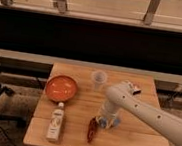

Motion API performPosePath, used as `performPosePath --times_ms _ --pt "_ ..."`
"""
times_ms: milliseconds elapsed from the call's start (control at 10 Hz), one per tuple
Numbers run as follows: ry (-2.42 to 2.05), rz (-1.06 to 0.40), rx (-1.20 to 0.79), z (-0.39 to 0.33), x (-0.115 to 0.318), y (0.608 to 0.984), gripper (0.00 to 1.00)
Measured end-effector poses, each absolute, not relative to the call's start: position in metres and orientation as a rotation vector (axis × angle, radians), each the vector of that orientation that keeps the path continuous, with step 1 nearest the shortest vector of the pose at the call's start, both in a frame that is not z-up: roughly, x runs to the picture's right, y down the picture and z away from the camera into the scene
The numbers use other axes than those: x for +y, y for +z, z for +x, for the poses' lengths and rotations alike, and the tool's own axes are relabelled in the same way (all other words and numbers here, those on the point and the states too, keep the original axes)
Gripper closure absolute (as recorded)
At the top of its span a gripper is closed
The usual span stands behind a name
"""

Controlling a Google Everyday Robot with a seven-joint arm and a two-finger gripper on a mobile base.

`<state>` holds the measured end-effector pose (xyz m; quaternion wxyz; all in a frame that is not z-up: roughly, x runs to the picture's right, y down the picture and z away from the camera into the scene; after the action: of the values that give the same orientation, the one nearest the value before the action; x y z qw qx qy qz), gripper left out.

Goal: Wipe the white sponge on the table

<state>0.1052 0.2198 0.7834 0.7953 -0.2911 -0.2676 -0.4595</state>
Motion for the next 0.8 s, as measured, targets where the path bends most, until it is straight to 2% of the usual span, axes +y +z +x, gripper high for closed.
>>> performPosePath --times_ms 800 --pt "-0.93 -0.614 -0.587 0.133 0.183 0.826 1.0"
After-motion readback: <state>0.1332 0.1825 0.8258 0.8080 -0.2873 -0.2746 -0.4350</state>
